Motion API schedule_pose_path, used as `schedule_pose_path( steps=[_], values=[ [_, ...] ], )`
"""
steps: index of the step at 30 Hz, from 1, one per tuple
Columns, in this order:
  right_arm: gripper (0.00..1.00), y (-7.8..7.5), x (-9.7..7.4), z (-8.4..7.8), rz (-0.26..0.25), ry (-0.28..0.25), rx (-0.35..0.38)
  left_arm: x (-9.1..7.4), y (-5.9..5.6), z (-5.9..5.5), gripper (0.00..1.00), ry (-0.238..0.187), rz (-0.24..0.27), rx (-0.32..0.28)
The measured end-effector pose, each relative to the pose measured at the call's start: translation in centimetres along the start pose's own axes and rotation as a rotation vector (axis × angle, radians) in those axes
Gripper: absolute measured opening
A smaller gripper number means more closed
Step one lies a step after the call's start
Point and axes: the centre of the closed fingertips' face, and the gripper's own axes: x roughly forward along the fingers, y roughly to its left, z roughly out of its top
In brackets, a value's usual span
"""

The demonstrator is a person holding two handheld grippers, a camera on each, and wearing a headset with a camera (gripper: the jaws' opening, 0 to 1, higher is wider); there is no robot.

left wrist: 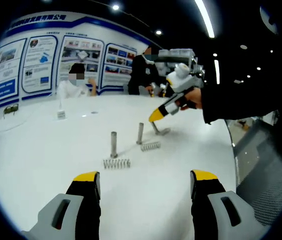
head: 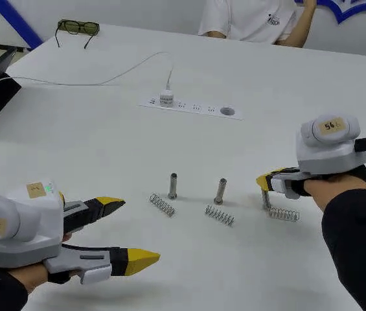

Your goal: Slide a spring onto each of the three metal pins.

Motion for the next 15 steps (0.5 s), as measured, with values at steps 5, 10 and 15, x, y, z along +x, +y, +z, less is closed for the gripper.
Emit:
schedule_pose_path(
  steps=[5,10,15],
  values=[
    [0.08,0.3,-1.0,-0.5,-0.010,-0.015,-0.005,-0.1,-0.1,0.3,0.75,0.000,0.000,0.009],
    [0.09,0.5,-1.6,-0.9,-0.016,-0.026,-0.028,-0.3,-0.2,0.6,0.75,-0.002,0.000,0.020],
    [0.09,0.4,-1.6,-1.1,-0.013,-0.028,-0.030,-0.4,-0.4,0.7,0.75,0.004,-0.001,0.028]
  ],
)
